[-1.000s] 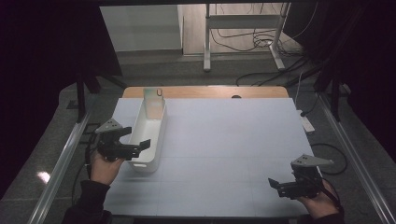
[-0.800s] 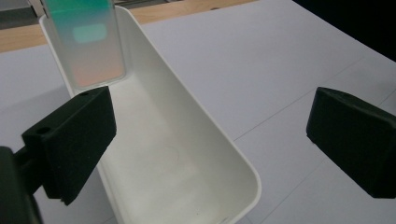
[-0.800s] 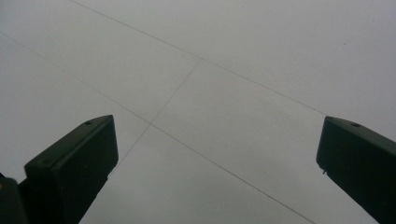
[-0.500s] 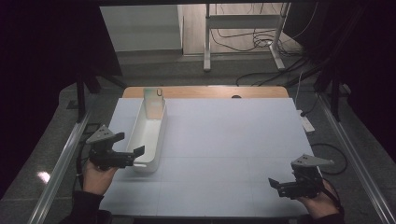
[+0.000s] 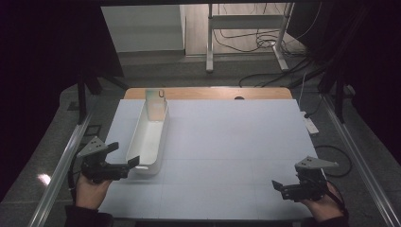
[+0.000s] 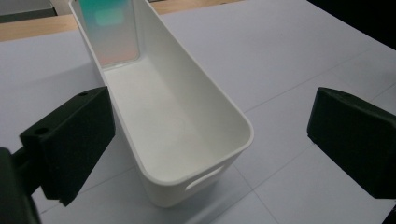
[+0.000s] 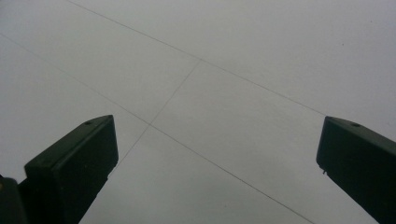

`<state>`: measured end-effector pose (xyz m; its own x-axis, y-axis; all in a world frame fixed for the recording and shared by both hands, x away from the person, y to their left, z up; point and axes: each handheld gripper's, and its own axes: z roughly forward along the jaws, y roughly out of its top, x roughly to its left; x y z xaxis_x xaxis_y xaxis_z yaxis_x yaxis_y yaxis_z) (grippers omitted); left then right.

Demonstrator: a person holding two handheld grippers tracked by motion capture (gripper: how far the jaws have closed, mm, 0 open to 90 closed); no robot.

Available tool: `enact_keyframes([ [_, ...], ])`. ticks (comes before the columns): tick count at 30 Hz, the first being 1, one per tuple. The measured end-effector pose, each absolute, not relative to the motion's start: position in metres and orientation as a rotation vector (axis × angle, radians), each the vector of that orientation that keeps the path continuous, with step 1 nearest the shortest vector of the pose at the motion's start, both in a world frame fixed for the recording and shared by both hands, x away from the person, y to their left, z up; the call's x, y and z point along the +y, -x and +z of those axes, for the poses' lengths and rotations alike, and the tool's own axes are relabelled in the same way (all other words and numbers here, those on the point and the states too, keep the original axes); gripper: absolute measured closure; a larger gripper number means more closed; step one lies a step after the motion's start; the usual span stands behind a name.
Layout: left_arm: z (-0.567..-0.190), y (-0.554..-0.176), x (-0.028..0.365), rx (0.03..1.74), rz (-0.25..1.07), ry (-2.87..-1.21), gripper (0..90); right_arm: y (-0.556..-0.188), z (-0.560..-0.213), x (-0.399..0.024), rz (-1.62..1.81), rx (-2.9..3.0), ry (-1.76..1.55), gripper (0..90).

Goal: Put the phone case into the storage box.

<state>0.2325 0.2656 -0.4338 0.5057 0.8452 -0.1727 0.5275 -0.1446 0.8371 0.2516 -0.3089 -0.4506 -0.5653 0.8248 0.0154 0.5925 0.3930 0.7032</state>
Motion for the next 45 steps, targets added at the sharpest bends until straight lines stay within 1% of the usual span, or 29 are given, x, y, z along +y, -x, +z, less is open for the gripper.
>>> enact_keyframes([
  [20,-0.448,-0.202,0.268,1.160,0.427,-1.839,0.1,-0.251,-0.451,-0.309,0.960,2.320,-1.230,0.0],
  [40,-0.463,-0.189,0.267,1.170,0.389,-1.920,0.0,-0.251,-0.451,-0.308,0.956,2.322,-1.227,0.0],
  [45,-0.463,-0.188,0.268,1.168,0.392,-1.910,0.0,-0.251,-0.451,-0.308,0.956,2.323,-1.225,0.0],
])
